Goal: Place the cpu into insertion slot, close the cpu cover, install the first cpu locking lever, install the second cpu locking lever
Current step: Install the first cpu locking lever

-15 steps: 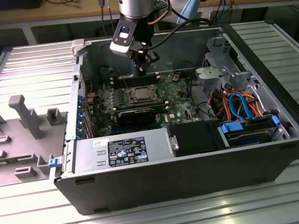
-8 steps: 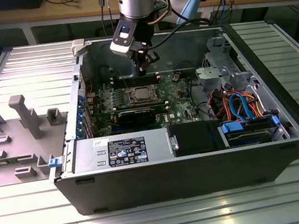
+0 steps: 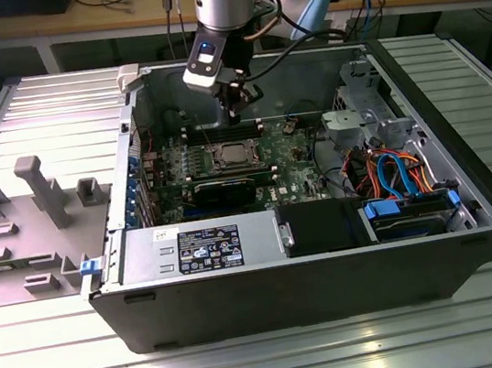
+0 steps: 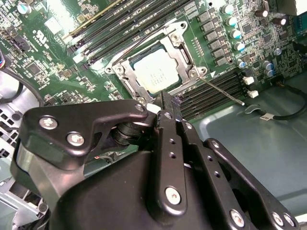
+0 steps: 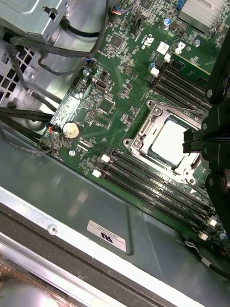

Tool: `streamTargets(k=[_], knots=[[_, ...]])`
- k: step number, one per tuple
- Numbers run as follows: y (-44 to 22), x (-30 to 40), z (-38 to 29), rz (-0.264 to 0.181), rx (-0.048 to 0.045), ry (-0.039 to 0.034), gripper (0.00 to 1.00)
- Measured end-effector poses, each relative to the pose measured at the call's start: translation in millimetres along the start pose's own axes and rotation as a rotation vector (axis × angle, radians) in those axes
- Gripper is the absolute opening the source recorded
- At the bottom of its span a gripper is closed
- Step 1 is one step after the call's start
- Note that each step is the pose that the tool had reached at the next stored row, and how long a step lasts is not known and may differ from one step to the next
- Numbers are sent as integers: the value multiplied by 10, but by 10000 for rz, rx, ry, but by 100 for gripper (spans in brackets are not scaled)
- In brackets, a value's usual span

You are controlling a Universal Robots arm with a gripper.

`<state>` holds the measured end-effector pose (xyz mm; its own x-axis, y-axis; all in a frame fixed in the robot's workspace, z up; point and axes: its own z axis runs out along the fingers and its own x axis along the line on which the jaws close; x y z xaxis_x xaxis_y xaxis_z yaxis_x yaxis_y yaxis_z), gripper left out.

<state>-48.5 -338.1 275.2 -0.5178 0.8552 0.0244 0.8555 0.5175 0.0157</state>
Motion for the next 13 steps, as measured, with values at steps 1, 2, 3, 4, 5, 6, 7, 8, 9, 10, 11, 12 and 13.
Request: streamTargets(k=[1, 2, 3, 4, 5, 6, 7, 8, 9, 10, 11, 12, 13], knots=[[0, 0, 0, -25, 1, 0, 11], [0, 0, 0, -34, 0, 1, 11], [0, 0, 0, -34, 1, 1, 11], [0, 0, 0, -36, 1, 1, 11], [0, 0, 0, -36, 1, 1, 11], [0, 0, 0, -36, 0, 1, 11], [0, 0, 0, -37, 0, 1, 11], [0, 0, 0, -37, 1, 1, 11], [0, 0, 0, -38, 1, 1, 11], [0, 0, 0, -38, 0, 1, 11], [0, 0, 0, -38, 0, 1, 11], [0, 0, 0, -46, 1, 1, 11], [0, 0, 0, -78, 2, 2, 11]])
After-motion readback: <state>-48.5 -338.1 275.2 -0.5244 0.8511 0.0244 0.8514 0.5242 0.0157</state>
